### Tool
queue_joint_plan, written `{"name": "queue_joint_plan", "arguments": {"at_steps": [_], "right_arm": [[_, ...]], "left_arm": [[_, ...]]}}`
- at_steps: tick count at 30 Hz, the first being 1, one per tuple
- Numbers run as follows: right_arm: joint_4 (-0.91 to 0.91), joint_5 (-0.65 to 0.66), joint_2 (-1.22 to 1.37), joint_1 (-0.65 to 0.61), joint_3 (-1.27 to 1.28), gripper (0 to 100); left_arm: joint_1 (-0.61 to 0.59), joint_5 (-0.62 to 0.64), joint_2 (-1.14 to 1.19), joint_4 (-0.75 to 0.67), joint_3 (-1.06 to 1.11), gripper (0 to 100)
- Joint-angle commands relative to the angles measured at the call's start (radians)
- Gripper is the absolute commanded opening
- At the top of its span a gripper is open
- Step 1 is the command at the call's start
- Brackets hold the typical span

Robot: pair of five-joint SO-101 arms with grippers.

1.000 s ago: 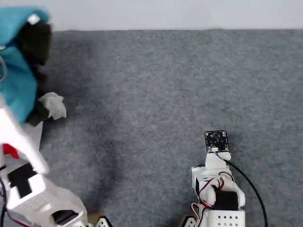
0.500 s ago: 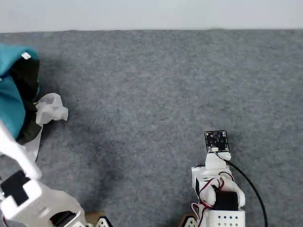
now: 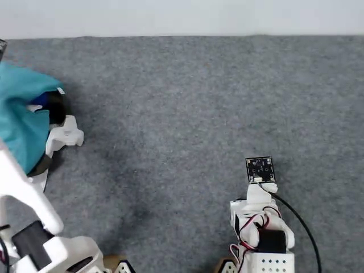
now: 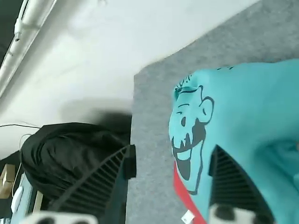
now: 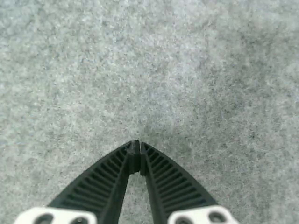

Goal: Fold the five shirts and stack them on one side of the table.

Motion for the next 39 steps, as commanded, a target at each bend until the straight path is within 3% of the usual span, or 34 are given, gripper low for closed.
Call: {"name": "queue_joint_plan", "arguments": {"at_steps": [1,5,10,15,21,28,32,34,37,39], "right_arm": [[0.001,0.009,-0.015,0.004,0.014,0.9],[0.001,0.009,-0.015,0.004,0.014,0.9],[0.001,0.009,-0.015,0.004,0.014,0.9],[0.001,0.009,-0.015,0.004,0.014,0.9],[0.001,0.009,-0.015,0.004,0.014,0.9],[0.001,0.009,-0.015,0.004,0.014,0.9],[0.001,0.009,-0.015,0.004,0.014,0.9],[0.001,0.009,-0.015,0.004,0.014,0.9],[0.001,0.009,-0.015,0.004,0.014,0.9],[0.001,0.009,-0.015,0.004,0.014,0.9]], "left_arm": [[0.002,-0.023,0.052,0.006,-0.007,22],[-0.014,-0.143,0.124,0.083,-0.01,22],[-0.034,-0.327,0.097,0.374,-0.022,22],[-0.04,-0.356,0.014,0.595,-0.027,22],[-0.021,-0.353,0.032,0.568,-0.01,22],[-0.014,-0.261,0.204,0.347,-0.01,22],[-0.002,-0.255,0.29,0.298,-0.015,22],[0.0,-0.255,0.301,0.295,-0.015,17],[0.015,-0.255,0.299,0.299,-0.016,2],[0.015,-0.253,0.287,0.304,-0.027,1]]}}
